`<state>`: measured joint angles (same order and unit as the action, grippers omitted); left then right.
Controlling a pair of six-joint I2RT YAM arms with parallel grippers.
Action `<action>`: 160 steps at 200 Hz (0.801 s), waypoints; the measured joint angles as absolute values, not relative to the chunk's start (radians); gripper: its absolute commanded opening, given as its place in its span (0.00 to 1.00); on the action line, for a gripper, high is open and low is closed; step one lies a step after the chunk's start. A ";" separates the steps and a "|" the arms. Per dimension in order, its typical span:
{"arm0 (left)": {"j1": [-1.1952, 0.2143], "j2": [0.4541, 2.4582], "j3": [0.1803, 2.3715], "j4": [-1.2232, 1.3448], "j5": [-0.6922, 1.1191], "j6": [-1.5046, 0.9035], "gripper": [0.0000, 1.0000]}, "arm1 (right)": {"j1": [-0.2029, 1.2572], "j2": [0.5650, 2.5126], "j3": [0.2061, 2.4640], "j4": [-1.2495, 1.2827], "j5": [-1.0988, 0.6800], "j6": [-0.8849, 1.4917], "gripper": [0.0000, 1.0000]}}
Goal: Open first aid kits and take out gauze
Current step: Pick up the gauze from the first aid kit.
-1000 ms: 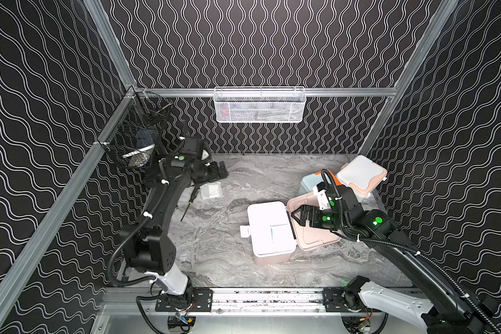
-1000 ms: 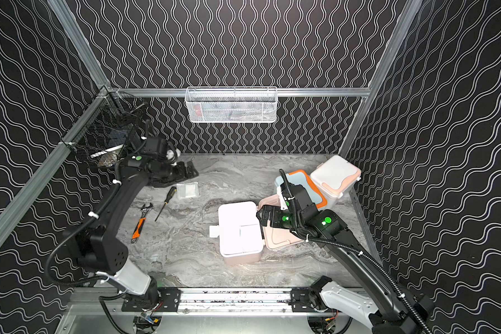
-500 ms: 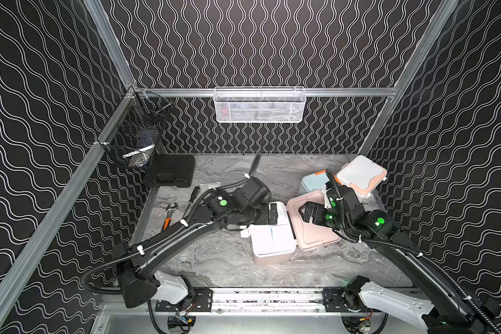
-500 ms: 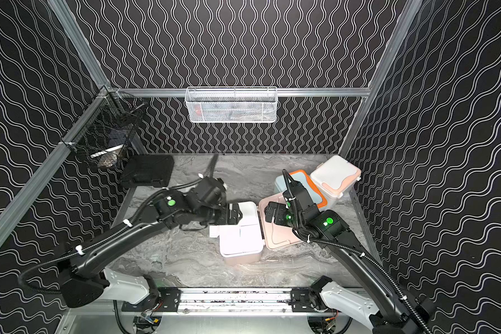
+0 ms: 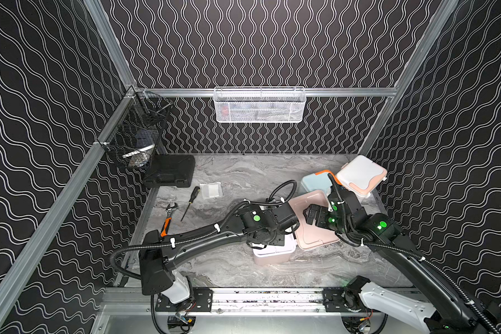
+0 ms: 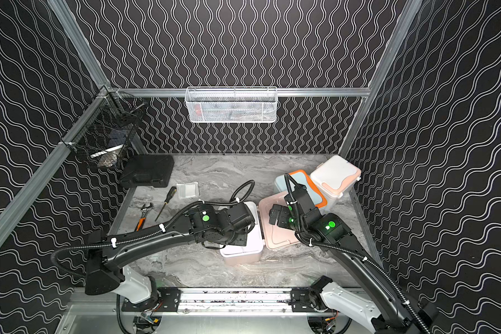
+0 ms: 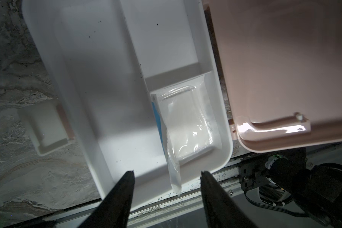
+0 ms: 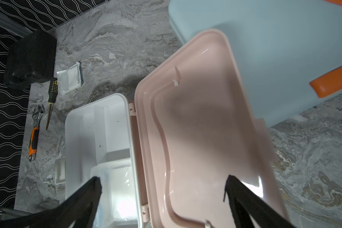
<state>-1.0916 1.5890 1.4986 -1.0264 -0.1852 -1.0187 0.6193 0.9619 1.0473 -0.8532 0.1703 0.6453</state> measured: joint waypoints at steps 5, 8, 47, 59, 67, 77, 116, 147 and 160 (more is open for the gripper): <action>-1.093 1.593 1.499 -1.026 -0.185 -1.022 0.57 | 0.619 0.958 1.047 -0.853 0.170 0.645 1.00; -1.094 1.595 1.499 -1.026 -0.185 -1.023 0.57 | 0.619 0.956 1.047 -0.853 0.170 0.645 1.00; -1.099 1.641 1.496 -1.024 -0.186 -1.027 0.55 | 0.619 0.939 1.018 -0.844 0.158 0.641 1.00; -1.099 1.653 1.496 -1.022 -0.186 -1.029 0.52 | 0.619 0.939 1.007 -0.841 0.144 0.639 1.00; -1.099 1.662 1.496 -1.019 -0.186 -1.029 0.49 | 0.619 0.937 1.001 -0.839 0.139 0.639 1.00; -1.099 1.673 1.496 -1.017 -0.186 -1.029 0.44 | 0.619 0.935 0.995 -0.838 0.131 0.639 1.00; -1.093 1.697 1.496 -1.002 -0.186 -1.029 0.29 | 0.619 0.923 0.989 -0.838 0.121 0.639 1.00; -1.089 1.701 1.484 -0.982 -0.185 -1.031 0.13 | 0.619 0.925 0.989 -0.838 0.121 0.638 1.00; -1.086 1.701 1.480 -0.981 -0.184 -1.033 0.06 | 0.619 0.927 0.989 -0.838 0.120 0.638 1.00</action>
